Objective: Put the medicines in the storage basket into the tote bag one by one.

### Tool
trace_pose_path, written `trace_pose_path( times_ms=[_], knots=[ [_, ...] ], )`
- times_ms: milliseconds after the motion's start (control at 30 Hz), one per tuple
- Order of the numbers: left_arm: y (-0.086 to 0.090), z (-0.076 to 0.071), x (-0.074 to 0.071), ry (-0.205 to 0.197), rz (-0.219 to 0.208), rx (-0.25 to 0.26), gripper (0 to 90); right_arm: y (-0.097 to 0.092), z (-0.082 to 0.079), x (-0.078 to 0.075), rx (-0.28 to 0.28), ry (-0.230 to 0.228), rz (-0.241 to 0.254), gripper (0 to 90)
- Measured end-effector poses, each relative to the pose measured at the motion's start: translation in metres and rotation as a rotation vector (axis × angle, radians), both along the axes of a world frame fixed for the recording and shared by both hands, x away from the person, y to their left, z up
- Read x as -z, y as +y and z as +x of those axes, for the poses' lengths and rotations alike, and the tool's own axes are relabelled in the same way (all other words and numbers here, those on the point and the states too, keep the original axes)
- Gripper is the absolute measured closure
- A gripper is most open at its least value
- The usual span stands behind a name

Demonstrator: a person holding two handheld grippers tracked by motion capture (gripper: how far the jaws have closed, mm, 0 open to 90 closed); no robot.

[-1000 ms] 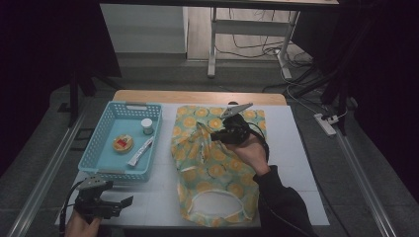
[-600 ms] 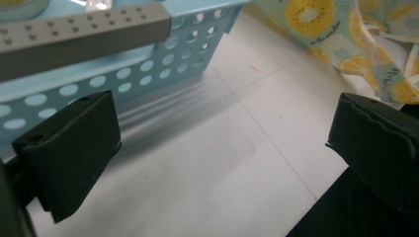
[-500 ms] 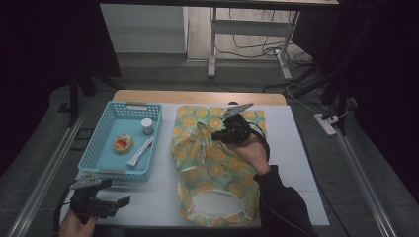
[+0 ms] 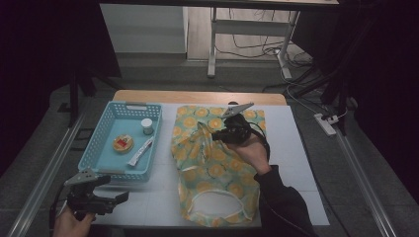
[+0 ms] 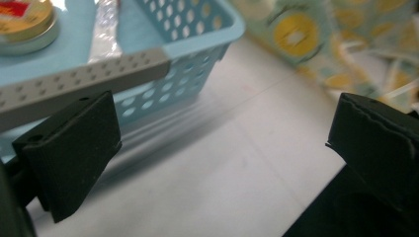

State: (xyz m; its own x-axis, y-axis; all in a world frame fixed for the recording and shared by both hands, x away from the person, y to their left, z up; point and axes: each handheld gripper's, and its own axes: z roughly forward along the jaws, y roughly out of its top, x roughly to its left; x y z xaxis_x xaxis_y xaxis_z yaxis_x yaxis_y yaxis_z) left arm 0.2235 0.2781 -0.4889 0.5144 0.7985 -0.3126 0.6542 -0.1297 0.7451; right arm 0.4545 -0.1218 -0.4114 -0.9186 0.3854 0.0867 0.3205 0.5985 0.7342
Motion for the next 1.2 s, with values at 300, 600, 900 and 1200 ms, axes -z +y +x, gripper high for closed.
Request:
trace_pose_path(
  times_ms=[300, 600, 900, 1200],
  knots=[
    [0.008, 0.011, -0.006, -0.002, -0.004, -0.018, 1.0, 0.000, 0.000, -0.001, 0.000, -0.003, 0.000, 90.0],
    [0.011, 0.027, -0.014, -0.009, 0.040, -0.034, 0.6, 0.000, 0.000, -0.001, 0.000, -0.004, -0.001, 90.0],
    [0.011, 0.048, -0.017, -0.001, 0.086, -0.050, 0.3, -0.001, -0.001, -0.002, 0.000, -0.008, 0.003, 90.0],
    [0.011, 0.071, -0.019, 0.031, 0.124, -0.059, 0.0, -0.003, -0.001, -0.004, 0.001, -0.010, 0.010, 90.0]
  ],
)
